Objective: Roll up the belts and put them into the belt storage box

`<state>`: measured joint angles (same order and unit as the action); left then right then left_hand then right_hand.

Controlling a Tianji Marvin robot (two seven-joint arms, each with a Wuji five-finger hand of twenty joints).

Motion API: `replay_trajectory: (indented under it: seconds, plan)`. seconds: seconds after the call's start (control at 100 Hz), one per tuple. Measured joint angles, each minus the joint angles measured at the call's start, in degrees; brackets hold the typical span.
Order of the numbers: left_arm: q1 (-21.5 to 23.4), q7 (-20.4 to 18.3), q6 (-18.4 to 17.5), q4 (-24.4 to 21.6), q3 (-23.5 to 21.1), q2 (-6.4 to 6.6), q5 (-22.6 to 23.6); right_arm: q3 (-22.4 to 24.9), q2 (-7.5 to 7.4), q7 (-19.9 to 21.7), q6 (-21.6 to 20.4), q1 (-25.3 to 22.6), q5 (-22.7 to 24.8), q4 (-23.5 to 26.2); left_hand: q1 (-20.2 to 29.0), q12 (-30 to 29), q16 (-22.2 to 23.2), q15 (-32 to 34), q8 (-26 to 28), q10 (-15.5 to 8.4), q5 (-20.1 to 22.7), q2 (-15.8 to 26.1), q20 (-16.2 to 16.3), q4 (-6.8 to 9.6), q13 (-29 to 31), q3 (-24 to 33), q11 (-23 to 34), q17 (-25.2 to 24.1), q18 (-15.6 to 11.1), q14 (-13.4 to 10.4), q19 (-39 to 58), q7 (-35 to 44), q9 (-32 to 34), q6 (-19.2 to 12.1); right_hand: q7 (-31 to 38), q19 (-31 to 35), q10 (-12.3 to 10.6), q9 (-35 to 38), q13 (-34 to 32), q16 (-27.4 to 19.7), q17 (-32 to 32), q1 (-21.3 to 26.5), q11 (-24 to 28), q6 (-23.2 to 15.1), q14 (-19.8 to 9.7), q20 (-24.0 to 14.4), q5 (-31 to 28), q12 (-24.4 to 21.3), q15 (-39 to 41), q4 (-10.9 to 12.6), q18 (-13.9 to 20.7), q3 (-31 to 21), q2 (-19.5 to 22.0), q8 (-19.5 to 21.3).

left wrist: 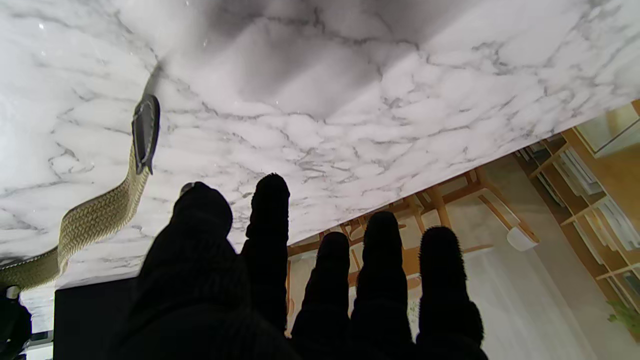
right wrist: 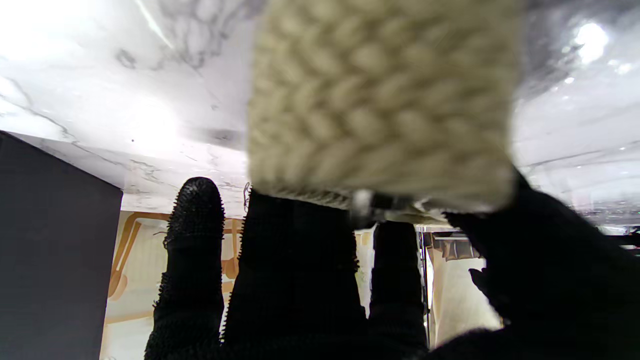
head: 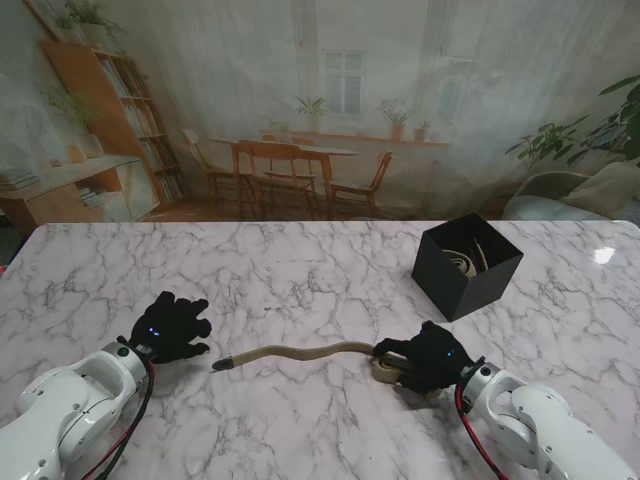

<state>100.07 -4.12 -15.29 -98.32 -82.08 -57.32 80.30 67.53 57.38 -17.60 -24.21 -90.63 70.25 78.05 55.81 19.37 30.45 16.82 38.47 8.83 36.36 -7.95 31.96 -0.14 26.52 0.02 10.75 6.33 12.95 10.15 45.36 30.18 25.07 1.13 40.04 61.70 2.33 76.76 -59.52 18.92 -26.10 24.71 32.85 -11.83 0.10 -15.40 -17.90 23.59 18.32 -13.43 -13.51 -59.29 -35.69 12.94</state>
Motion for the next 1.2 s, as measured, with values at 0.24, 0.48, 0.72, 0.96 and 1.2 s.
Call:
replay_trajectory:
  seconds: [0.24,0.48,0.72,0.96,1.2]
  plan:
    - [0.96,1.73,-0.18,-1.20,-0.63,-0.05,0.62,-0.72,-0.04,-0.76,0.09,0.47,-0.26,-0.52,0.00,-0.12,0.00,0.00,0.00,0.00,0.00,0.00,0.00,0.00,0.00,0.00,-0.05,-0.07,0.01,0.01,-0.68,-1.04,0.00,0.01,-3.40,0.00,1.38,0.08,-0.08,1.09,0.08,0.94,1.25,-11.12,0.53,-0.01,0.72,2.28,1.61,0.02,-2.10,-0.48,4.39,-0.84]
    - [1.07,3.38,-0.29,-1.20,-0.77,-0.07,0.83,-0.54,0.27,0.78,0.05,0.44,-2.20,-0.15,0.00,-0.62,0.00,0.00,0.21,0.00,0.00,0.01,0.00,0.00,0.00,0.00,-0.06,-0.08,0.02,0.01,-0.70,-1.42,0.00,0.01,-4.45,-0.66,3.12,0.74,-0.18,1.58,1.56,2.29,3.08,-14.65,1.93,-0.01,-15.93,3.37,2.08,0.69,-2.85,-0.11,5.16,-0.18]
    - [1.97,4.88,-1.24,-2.31,-1.53,-0.17,0.82,-1.13,0.51,0.10,0.15,0.63,-3.05,-0.56,-0.08,-0.63,0.00,0.00,0.24,0.00,0.00,0.67,0.00,-0.01,0.00,0.00,-0.07,-0.08,0.04,0.02,-0.71,-2.03,0.00,0.01,-5.29,-1.36,3.55,1.59,-0.22,1.56,2.30,2.90,3.10,-14.64,2.15,-0.01,-13.05,3.38,2.11,0.66,-3.40,-0.07,5.68,-1.47]
    - [2.69,5.77,-1.87,-3.61,-2.20,-0.30,1.07,-0.71,0.82,3.14,1.07,0.36,-5.09,0.60,-0.09,-0.65,0.00,0.00,0.31,0.00,0.00,0.67,0.00,-0.01,0.00,0.00,-0.65,-0.08,0.07,0.02,-0.74,-2.24,-0.01,0.01,-8.17,-2.61,4.54,1.30,-0.54,1.85,2.71,5.76,3.10,-14.34,3.21,0.39,-5.24,3.72,2.44,0.67,-9.42,4.08,10.94,-1.60]
    - [2.72,6.06,-2.17,-3.65,-2.26,-0.30,1.17,-0.74,1.04,4.34,-0.09,0.56,-7.39,0.61,-0.08,-0.65,0.00,-0.05,0.80,0.00,0.00,0.67,0.00,-0.01,0.00,0.00,-0.66,-0.10,0.09,0.02,-1.39,-2.25,-0.01,0.01,4.75,-5.44,7.16,-0.69,-0.52,4.20,3.49,9.23,5.81,-16.76,6.23,0.77,-25.64,5.50,2.91,1.69,-12.05,6.86,13.23,4.49]
